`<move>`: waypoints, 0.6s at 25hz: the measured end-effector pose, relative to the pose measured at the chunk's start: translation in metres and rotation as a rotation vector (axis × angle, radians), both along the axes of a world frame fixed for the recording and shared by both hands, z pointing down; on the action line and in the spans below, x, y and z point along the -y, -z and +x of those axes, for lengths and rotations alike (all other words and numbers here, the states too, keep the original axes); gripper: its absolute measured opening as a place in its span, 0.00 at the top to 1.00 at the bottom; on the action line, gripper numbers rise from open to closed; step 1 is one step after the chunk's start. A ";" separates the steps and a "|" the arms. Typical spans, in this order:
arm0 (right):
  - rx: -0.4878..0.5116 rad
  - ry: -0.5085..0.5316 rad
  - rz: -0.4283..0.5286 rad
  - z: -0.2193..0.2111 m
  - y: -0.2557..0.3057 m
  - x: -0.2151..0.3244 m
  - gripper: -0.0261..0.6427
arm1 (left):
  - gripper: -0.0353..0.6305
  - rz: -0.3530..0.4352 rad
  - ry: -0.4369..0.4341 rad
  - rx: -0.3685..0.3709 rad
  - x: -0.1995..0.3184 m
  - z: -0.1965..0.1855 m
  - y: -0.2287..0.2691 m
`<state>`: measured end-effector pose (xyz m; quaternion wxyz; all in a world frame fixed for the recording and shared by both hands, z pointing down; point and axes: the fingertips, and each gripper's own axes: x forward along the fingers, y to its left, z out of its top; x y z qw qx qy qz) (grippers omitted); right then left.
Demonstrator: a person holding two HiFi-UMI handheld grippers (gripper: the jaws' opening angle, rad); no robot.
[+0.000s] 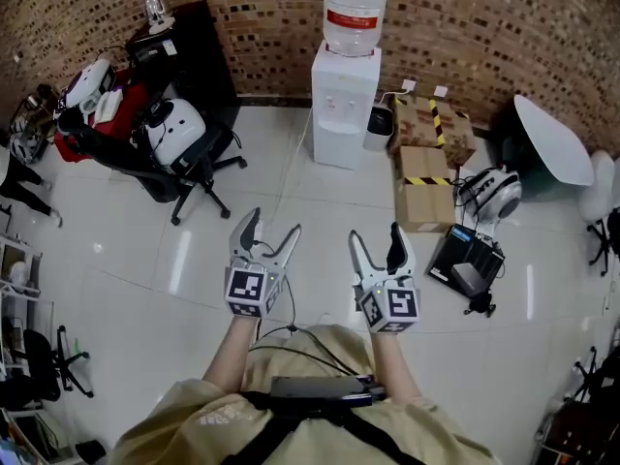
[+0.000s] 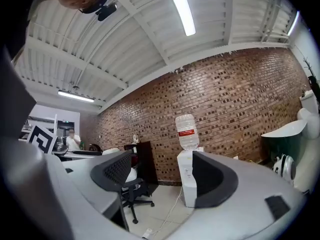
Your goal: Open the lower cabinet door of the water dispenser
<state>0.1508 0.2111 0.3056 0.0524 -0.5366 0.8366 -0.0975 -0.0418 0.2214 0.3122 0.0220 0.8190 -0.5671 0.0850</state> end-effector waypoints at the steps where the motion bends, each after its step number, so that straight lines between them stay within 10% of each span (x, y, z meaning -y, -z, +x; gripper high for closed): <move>1: 0.002 0.003 -0.007 0.005 -0.002 0.005 0.38 | 0.43 -0.008 0.000 0.001 0.004 0.006 -0.002; 15: 0.030 0.001 -0.104 0.018 -0.055 0.063 0.42 | 0.43 -0.087 -0.013 0.039 0.061 0.020 -0.037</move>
